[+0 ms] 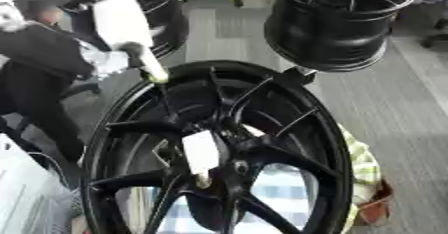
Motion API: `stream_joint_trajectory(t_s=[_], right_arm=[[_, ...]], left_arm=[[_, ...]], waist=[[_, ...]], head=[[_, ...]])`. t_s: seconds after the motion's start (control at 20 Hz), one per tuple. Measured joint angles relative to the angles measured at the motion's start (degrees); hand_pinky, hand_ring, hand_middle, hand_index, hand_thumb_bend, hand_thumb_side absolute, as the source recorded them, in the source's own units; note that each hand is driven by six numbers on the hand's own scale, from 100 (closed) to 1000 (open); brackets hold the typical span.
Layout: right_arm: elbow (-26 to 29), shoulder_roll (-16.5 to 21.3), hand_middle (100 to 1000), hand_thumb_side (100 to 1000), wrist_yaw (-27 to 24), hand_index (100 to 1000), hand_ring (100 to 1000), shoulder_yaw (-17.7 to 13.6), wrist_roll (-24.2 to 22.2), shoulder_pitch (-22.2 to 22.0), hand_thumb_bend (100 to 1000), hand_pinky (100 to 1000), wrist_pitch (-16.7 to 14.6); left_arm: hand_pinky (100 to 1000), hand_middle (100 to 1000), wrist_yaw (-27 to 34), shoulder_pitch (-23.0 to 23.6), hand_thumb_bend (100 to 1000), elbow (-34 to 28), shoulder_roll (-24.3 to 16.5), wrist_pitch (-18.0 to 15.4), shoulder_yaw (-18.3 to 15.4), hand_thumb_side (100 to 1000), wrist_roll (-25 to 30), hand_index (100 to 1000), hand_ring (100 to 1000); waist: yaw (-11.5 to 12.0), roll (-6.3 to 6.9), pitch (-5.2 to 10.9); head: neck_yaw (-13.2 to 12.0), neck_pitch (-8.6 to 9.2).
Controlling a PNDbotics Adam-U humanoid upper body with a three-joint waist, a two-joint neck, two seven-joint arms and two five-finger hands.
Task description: Pull the pin out of the wheel hub.
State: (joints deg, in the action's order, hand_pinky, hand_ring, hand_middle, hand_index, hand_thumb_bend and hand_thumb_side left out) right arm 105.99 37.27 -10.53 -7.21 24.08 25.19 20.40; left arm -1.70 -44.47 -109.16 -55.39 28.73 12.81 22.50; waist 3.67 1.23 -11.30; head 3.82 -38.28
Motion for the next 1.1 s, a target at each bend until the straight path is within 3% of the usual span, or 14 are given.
stream_joint_trajectory(t_s=[0.3,0.5,0.8,1.1], right_arm=[[0.88,0.39,557,337,0.79,715,657,-0.81,0.93,0.03,399,788,-0.16],[1.41,0.49,558,335,1.25,716,658,-1.3,1.63,0.06,399,788,-0.22],[1.97,0.51,557,331,1.59,716,659,-1.62,1.97,0.51,400,789,-0.32],[2.31,0.5,556,333,1.8,716,658,-1.61,2.03,0.69,399,789,-0.37]], left_arm=[[657,288,2.67,9.26,100,9.44,-6.79,-3.91,-10.42,191,-9.28,552,512],[660,304,2.34,13.31,100,16.68,-8.63,-6.26,-14.31,177,-12.56,557,521],[668,341,-1.44,15.28,100,28.1,-8.52,-8.91,-14.96,152,-12.64,577,540],[680,380,-6.88,13.57,100,37.16,-5.39,-12.42,-11.88,137,-11.5,600,556]], waist=[[0.38,-0.51,0.37],[0.57,-0.7,0.7],[0.26,-1.16,1.07],[-0.13,-1.4,1.1]], head=[[0.92,-0.05],[1.12,-0.04],[1.13,0.09],[1.09,0.14]])
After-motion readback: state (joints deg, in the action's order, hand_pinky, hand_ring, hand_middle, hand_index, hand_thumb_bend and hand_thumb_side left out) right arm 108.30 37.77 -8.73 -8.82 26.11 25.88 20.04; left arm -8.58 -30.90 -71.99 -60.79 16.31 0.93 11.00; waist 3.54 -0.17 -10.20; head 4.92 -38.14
